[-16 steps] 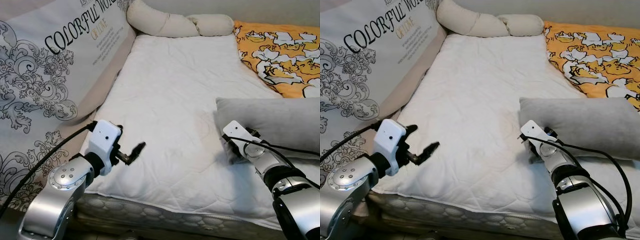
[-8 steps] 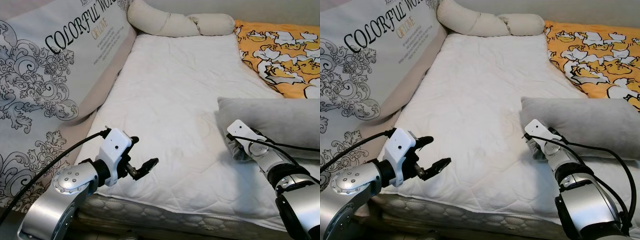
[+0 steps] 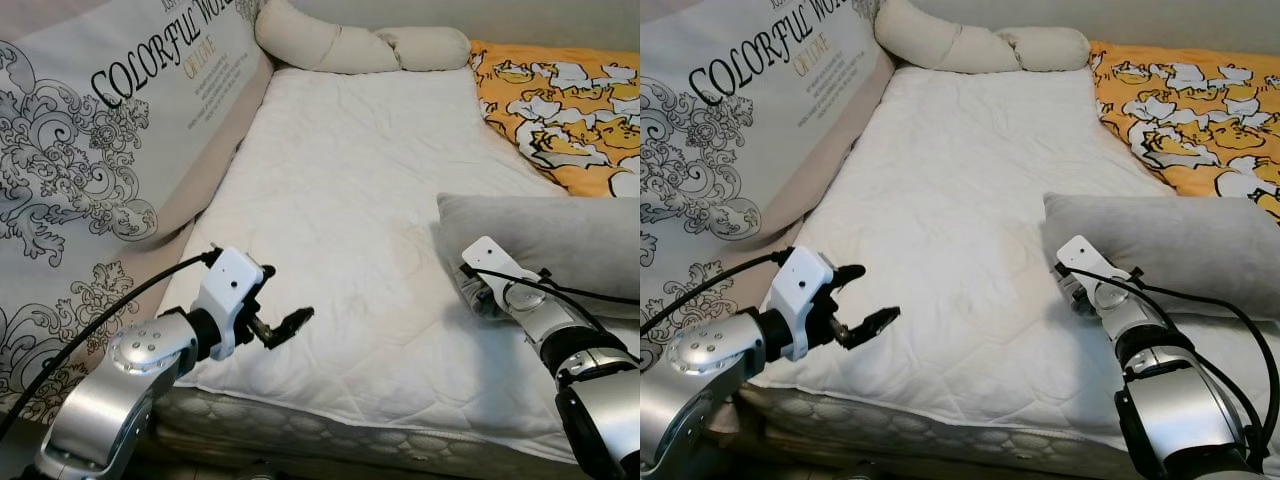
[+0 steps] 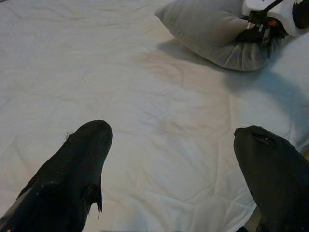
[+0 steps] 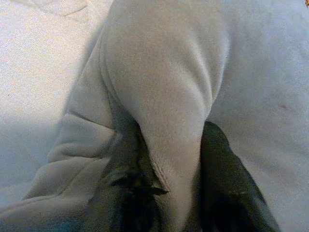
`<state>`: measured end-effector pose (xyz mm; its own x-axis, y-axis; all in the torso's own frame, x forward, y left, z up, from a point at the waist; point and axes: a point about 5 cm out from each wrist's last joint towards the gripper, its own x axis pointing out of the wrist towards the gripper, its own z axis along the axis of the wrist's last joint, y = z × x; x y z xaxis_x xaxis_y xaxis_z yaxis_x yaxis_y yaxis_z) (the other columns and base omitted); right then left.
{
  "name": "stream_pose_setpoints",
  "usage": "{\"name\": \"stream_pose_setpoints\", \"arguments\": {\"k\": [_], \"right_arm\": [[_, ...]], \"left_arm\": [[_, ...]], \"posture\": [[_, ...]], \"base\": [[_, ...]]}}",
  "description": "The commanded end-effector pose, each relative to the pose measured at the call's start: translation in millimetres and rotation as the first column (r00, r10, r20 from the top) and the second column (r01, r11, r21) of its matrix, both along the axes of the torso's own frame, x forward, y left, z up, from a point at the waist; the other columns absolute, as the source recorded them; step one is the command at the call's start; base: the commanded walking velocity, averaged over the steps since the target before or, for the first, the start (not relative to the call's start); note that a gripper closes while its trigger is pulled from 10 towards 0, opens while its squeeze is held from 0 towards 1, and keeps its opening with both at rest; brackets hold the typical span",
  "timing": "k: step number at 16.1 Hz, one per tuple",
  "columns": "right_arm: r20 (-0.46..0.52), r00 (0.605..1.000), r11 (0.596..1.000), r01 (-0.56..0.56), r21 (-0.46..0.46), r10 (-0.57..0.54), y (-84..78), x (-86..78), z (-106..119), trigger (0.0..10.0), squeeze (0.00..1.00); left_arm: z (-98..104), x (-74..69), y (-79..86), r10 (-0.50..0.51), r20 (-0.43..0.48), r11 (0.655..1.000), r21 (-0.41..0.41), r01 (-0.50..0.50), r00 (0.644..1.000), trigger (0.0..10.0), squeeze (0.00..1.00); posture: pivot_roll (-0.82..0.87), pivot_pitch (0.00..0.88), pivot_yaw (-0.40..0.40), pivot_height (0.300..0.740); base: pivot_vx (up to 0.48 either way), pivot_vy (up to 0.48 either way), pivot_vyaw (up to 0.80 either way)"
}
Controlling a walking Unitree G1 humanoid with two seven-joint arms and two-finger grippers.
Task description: Clean up the room
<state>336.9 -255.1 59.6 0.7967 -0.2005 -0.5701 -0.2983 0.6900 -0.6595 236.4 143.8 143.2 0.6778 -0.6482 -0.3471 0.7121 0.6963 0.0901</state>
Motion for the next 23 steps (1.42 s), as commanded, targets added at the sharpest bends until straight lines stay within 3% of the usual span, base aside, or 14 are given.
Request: {"name": "stream_pose_setpoints", "arguments": {"k": [1,4,6,9,12,15,16,17,18,19,20,23], "right_arm": [[-0.015,0.998,0.998,0.062,-0.005,-0.062,-13.3,-4.5,0.0,0.0,0.0],[0.023,0.995,0.995,0.091,0.052,-0.092,-12.7,-1.2,4.4,0.0,0.0],[0.132,0.985,0.984,0.09,0.151,-0.11,-3.7,12.6,20.6,0.0,0.0],[0.332,0.943,0.947,-0.076,0.312,-0.034,31.0,42.7,62.2,0.0,0.0],[0.533,0.83,0.842,-0.4,0.361,0.166,101.8,67.5,116.7,0.0,0.0],[0.615,0.743,0.748,-0.56,0.357,0.264,143.6,70.4,141.5,0.0,0.0],[0.671,0.665,0.654,-0.672,0.347,0.327,170.1,67.6,158.0,0.0,0.0],[0.684,0.638,0.62,-0.708,0.339,0.354,177.9,65.7,161.6,0.0,0.0],[0.68,0.586,0.556,-0.773,0.306,0.44,192.3,59.4,159.2,0.0,0.0],[0.619,0.529,0.495,-0.833,0.248,0.58,204.9,48.2,140.0,0.0,0.0],[0.544,0.499,0.458,-0.861,0.222,0.674,208.2,36.4,113.4,0.0,0.0],[0.42,0.475,0.391,-0.879,0.274,0.773,193.2,4.0,55.2,0.0,0.0]], "left_arm": [[0.1,2.2,-1.7,-0.006,0.006,1.0,0.007,0.006,1.0,10.0,0.0],[-0.4,11.1,1.5,0.049,0.028,0.998,0.024,-0.05,0.998,10.0,0.0],[2.3,21.7,8.5,0.133,0.073,0.99,0.03,-0.135,0.988,10.0,0.0],[11.9,35.9,19.7,0.26,0.153,0.965,0.002,-0.263,0.953,10.0,0.0],[22.9,46.4,34.5,0.402,0.233,0.914,-0.05,-0.402,0.885,10.0,0.0],[26.5,48.5,40.9,0.455,0.267,0.889,-0.073,-0.453,0.849,10.0,0.0],[29.6,49.0,46.9,0.497,0.29,0.865,-0.09,-0.494,0.818,10.0,0.0],[30.1,49.2,48.8,0.511,0.296,0.856,-0.095,-0.508,0.807,10.0,0.0],[29.5,49.0,51.8,0.532,0.296,0.843,-0.098,-0.529,0.793,10.0,0.0],[28.4,48.6,53.5,0.539,0.297,0.838,-0.092,-0.538,0.788,10.0,0.0],[27.3,47.9,54.2,0.543,0.299,0.834,-0.087,-0.544,0.785,10.0,0.0],[26.2,46.2,56.9,0.558,0.3,0.823,-0.088,-0.561,0.773,10.0,0.0]], "posture": [[0.08,0.0,0.051,0.74],[0.07,0.0,0.054,0.74],[0.07,0.0,0.055,0.74],[0.07,0.0,0.053,0.74],[0.07,0.0,0.044,0.74],[0.08,0.0,0.031,0.74],[0.08,0.0,0.026,0.74],[0.09,0.0,0.023,0.74],[0.09,0.0,0.02,0.74],[0.09,0.0,0.018,0.74],[0.09,0.0,0.016,0.74],[0.09,0.0,0.017,0.74]], "base": [[0.0,0.0,0.0],[0.0,0.0,0.0],[0.0,0.0,0.0],[0.0,0.0,0.0],[0.0,0.0,0.0],[0.0,0.0,0.0],[0.0,0.0,0.0],[0.0,0.0,0.0],[0.0,0.0,0.0],[0.0,0.0,0.0],[0.0,0.0,0.0],[0.0,0.0,0.0]]}}
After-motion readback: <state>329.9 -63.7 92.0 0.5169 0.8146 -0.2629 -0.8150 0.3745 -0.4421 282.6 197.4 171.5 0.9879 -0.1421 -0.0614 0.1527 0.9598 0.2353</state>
